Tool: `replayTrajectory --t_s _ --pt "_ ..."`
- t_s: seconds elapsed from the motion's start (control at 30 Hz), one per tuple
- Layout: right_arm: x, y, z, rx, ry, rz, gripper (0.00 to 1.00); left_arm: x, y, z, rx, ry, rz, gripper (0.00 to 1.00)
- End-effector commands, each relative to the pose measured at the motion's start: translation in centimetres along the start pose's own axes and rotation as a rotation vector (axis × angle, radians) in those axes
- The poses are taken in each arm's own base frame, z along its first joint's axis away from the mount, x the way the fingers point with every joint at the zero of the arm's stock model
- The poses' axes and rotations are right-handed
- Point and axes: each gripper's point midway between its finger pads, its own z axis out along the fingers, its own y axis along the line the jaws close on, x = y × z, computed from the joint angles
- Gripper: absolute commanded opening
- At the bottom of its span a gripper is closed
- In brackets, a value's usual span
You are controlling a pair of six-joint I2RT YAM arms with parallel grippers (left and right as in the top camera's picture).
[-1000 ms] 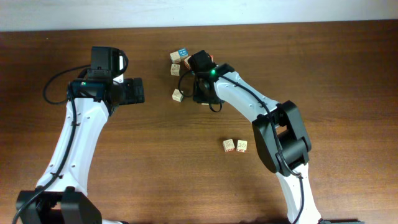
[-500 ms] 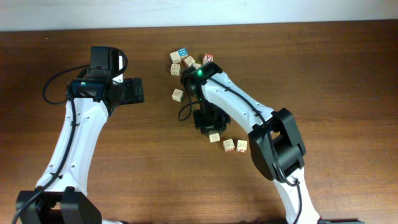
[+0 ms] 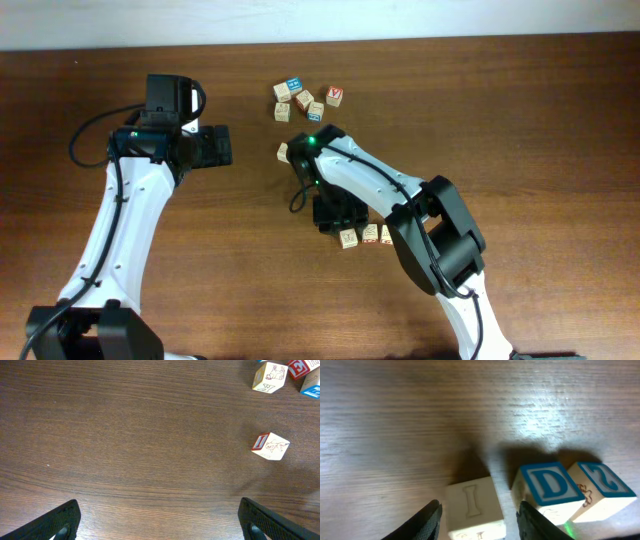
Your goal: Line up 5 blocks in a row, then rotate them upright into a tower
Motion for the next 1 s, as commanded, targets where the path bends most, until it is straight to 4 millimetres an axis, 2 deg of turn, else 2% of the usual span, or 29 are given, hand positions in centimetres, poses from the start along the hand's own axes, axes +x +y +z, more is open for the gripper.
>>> replayTrajectory --t_s 0.0,0.1,0.13,0.17,0.2,0.27,0.37,0.5,0.63,0.7,0.77,0.83,0.87,0.9,0.93,0.97 --pt "-6.4 1.6 -6.6 -0.164 -0.256 -0.021 0.51 -0.5 0.1 -0.2 -0.003 -0.012 -0.016 0.99" --pt "-14.0 5.0 -10.5 -0.368 -0.57 0.017 0.55 -0.5 0.1 -0.2 -0.004 -0.012 -0.016 0.99" --pt "-16.0 6.2 -11.4 -0.446 -0.643 0.087 0.54 -0.5 0.1 -0.2 -0.003 -0.012 -0.016 0.99" --pt "-17.2 6.9 -11.7 -0.49 -0.674 0.125 0.54 -0.5 0.1 -0.2 -0.003 -0.012 -0.016 0.99" --pt "-17.8 7.6 -11.2 -0.504 -0.687 0.127 0.55 -0.5 0.1 -0.2 -0.004 -0.012 -0.016 0.99" --pt "-18.2 8.8 -8.0 -0.48 -0.646 0.112 0.56 -0.5 0.1 -0.2 -0.003 -0.012 -0.016 0.99" --pt "-18.7 10.1 -5.2 -0.472 -0.62 0.097 0.63 -0.5 0.1 -0.2 -0.004 -0.012 -0.016 0.99" --pt "-18.5 10.2 -5.0 -0.465 -0.615 0.087 0.62 -0.5 0.1 -0.2 -0.004 -0.012 -0.016 0.99" --pt "-16.9 9.1 -3.3 -0.375 -0.551 -0.017 0.44 -0.5 0.1 -0.2 -0.003 -0.012 -0.016 0.99" --pt "-16.0 8.6 -2.7 -0.34 -0.514 -0.051 0.41 -0.5 0.1 -0.2 -0.003 -0.012 -0.016 0.99" --pt "-14.4 7.7 -3.2 -0.312 -0.464 -0.063 0.39 -0.5 0.1 -0.2 -0.003 -0.012 -0.016 0.99" --pt "-12.9 6.7 -5.3 -0.288 -0.445 -0.102 0.38 -0.5 0.1 -0.2 -0.004 -0.012 -0.016 0.99" --pt "-11.1 5.9 -8.1 -0.289 -0.43 -0.133 0.38 -0.5 0.1 -0.2 -0.003 -0.012 -0.016 0.99" --pt "-10.0 5.2 -9.5 -0.283 -0.418 -0.133 0.38 -0.5 0.1 -0.2 -0.004 -0.012 -0.016 0.99" --pt "-8.8 4.4 -10.8 -0.275 -0.405 -0.132 0.37 -0.5 0.1 -0.2 -0.004 -0.012 -0.016 0.99" --pt "-7.5 3.8 -11.2 -0.265 -0.375 -0.133 0.36 -0.5 0.1 -0.2 -0.004 -0.012 -0.016 0.99"
